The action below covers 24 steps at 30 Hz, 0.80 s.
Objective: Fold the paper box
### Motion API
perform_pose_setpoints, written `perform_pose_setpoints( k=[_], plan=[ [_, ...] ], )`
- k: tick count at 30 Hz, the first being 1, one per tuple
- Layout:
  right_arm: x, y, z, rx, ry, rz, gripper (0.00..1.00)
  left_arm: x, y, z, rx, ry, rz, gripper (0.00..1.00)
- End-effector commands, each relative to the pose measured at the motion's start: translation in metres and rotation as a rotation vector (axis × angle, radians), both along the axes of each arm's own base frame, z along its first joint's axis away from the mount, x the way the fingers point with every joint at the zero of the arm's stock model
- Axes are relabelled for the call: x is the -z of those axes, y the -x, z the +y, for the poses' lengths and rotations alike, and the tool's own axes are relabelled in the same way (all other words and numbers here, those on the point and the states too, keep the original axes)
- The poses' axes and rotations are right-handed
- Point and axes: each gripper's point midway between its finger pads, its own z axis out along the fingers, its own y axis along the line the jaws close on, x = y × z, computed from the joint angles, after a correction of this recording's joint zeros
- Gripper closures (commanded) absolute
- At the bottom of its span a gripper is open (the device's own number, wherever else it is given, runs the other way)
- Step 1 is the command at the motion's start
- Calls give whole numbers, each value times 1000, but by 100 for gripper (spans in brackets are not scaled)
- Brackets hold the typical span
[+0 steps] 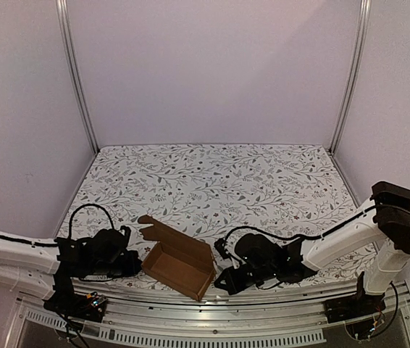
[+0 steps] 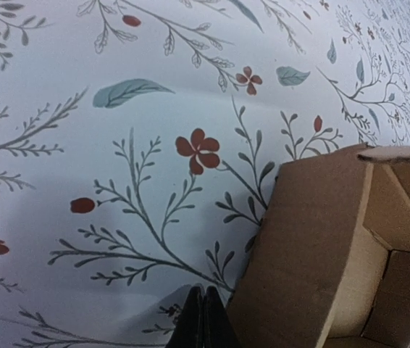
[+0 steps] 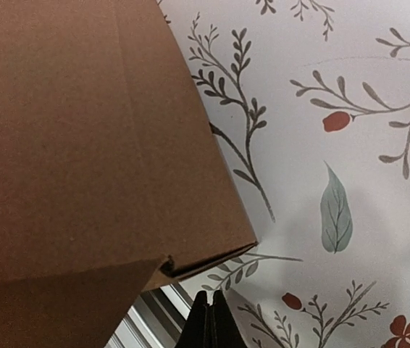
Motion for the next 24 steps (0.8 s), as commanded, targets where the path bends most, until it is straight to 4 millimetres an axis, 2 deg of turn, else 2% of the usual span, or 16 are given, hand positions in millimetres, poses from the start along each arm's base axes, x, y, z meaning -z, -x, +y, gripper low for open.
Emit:
perform_pose_setpoints(
  k=[1, 5, 11, 24],
  plan=[
    [4, -15, 5, 76, -50, 36, 100, 3, 1, -4, 22, 21, 1, 100],
    [2, -34, 3, 142, -89, 47, 100, 2, 0, -15, 59, 47, 2, 100],
    [3, -52, 0, 200, -113, 49, 100, 2, -2, -39, 116, 111, 6, 100],
    [11, -94, -40, 321, -75, 0, 100, 9, -26, -79, 158, 127, -15, 100]
  ],
)
